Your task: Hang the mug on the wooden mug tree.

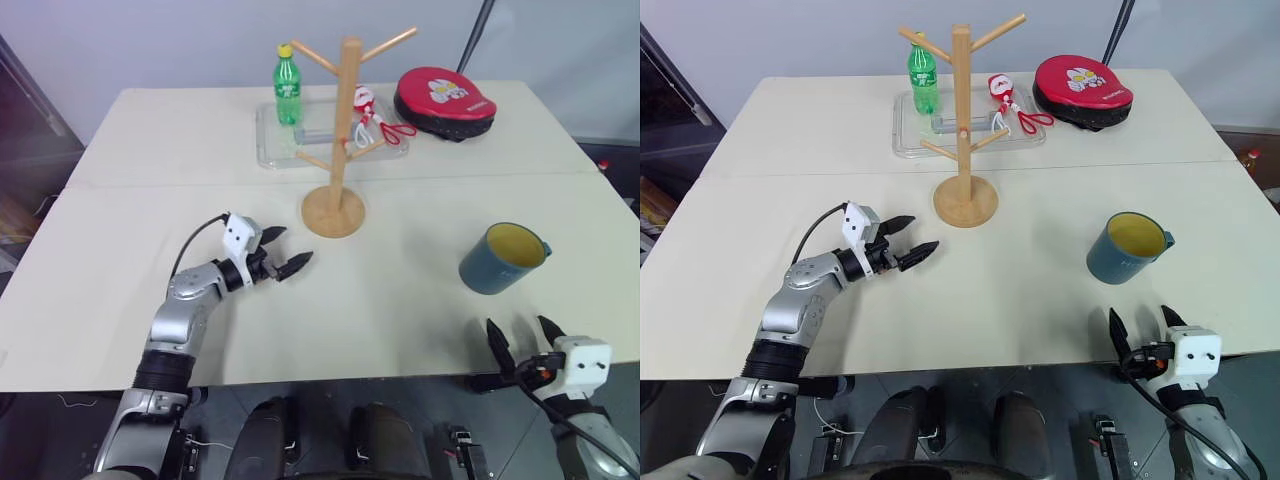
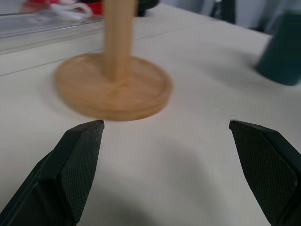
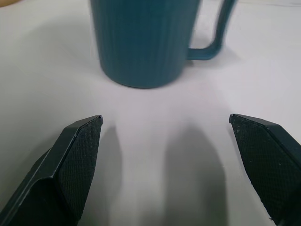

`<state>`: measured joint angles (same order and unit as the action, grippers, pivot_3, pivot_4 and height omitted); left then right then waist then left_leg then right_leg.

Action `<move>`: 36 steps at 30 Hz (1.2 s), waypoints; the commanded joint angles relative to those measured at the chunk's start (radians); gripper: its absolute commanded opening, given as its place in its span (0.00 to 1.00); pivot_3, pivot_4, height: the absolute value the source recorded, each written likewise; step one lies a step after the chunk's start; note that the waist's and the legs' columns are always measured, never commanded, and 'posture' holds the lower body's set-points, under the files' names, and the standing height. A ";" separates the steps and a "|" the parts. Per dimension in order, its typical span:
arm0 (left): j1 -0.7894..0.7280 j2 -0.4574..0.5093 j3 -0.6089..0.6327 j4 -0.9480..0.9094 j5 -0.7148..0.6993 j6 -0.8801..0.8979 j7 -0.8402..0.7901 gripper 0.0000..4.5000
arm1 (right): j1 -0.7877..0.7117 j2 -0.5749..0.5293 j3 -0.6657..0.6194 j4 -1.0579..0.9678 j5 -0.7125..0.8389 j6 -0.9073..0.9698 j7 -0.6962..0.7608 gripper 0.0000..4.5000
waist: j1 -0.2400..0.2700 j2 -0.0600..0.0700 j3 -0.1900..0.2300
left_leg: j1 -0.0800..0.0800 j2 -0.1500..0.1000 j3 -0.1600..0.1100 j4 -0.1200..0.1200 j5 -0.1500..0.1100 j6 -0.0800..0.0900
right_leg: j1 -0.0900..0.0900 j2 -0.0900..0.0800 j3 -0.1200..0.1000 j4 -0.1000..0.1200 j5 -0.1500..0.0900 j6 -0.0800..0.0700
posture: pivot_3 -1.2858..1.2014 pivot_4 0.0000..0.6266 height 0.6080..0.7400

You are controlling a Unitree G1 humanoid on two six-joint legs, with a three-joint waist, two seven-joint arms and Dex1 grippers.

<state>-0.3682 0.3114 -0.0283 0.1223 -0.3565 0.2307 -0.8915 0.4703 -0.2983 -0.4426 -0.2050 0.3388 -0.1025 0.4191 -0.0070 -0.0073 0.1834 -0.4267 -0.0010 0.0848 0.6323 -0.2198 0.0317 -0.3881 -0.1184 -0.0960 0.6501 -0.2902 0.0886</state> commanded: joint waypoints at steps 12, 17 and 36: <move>0.050 0.053 -0.160 -0.228 -0.067 0.103 -0.173 1.00 | -0.284 -0.235 -0.108 0.257 0.035 0.015 0.056 1.00 | -0.001 0.004 -0.002 | 0.001 0.000 0.000 0.001 0.000 0.001 | 0.001 0.000 0.000 0.000 0.000 0.000 | 0.52 0.24 1.00; 0.060 0.050 -0.156 -0.247 -0.066 0.106 -0.161 1.00 | -0.374 -0.277 -0.090 0.311 0.031 0.029 0.083 1.00 | -0.001 0.005 -0.003 | 0.001 0.000 0.000 0.001 0.000 0.001 | 0.001 0.001 0.000 0.000 0.000 0.000 | 0.52 0.24 1.00; 0.086 0.065 -0.128 -0.274 -0.062 0.089 -0.109 1.00 | -0.508 -0.326 -0.025 0.335 0.039 0.136 0.197 1.00 | -0.001 0.005 -0.003 | 0.001 0.000 0.000 0.003 0.000 0.001 | 0.002 0.001 0.000 0.001 0.000 0.000 | 0.52 0.24 1.00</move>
<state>-0.2848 0.3711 -0.1748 -0.1190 -0.4060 0.3370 -1.0006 -0.0247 -0.6083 -0.4565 0.1354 0.3750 0.0395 0.6121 -0.0076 -0.0026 0.1808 -0.4261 -0.0011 0.0851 0.6350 -0.2196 0.0329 -0.3863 -0.1173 -0.0960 0.6510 -0.2902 0.0886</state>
